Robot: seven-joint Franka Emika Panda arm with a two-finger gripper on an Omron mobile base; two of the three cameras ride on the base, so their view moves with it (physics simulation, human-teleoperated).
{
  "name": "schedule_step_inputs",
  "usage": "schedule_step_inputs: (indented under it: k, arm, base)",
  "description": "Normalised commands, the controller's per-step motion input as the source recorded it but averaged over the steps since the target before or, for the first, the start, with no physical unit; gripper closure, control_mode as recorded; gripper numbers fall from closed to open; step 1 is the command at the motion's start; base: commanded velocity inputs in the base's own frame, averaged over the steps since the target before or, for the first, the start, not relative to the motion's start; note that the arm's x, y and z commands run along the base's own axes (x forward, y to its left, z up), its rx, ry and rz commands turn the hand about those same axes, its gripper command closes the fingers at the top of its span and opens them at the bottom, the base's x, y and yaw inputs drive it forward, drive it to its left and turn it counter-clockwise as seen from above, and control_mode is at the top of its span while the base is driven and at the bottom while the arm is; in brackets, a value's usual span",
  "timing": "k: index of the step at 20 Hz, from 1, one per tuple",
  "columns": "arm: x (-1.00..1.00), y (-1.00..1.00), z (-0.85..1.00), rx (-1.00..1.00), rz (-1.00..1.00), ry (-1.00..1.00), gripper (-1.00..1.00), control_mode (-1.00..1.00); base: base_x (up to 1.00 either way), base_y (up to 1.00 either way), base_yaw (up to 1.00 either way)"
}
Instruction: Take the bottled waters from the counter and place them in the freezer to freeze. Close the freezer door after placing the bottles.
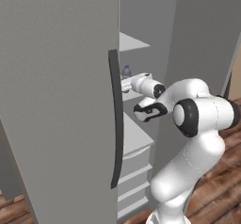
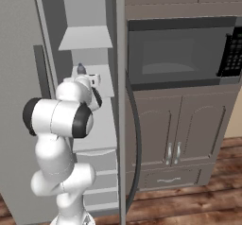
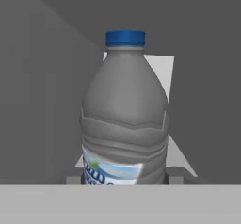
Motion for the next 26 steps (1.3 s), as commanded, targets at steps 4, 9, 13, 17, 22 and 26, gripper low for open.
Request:
schedule_step_inputs:
  k: [4,9,13,17,22,26]
  arm:
    - [0.17,0.00,-0.21,0.00,0.00,0.00,1.00,-1.00]
    - [0.13,0.00,-0.29,0.00,0.00,0.00,1.00,-1.00]
    - [0.16,0.00,-0.35,0.00,0.00,0.00,1.00,-1.00]
    - [0.13,0.00,-0.34,0.00,0.00,0.00,1.00,-1.00]
    - [0.21,0.01,-0.34,0.00,0.00,0.00,1.00,-1.00]
    - [0.23,0.10,-0.19,0.00,0.00,0.00,1.00,-1.00]
  base:
    - [0.00,0.00,0.00]
    - [0.00,0.00,0.00]
    - [0.00,0.00,0.00]
    - [0.00,0.00,0.00]
    - [0.00,0.00,0.00]
    - [0.00,0.00,0.00]
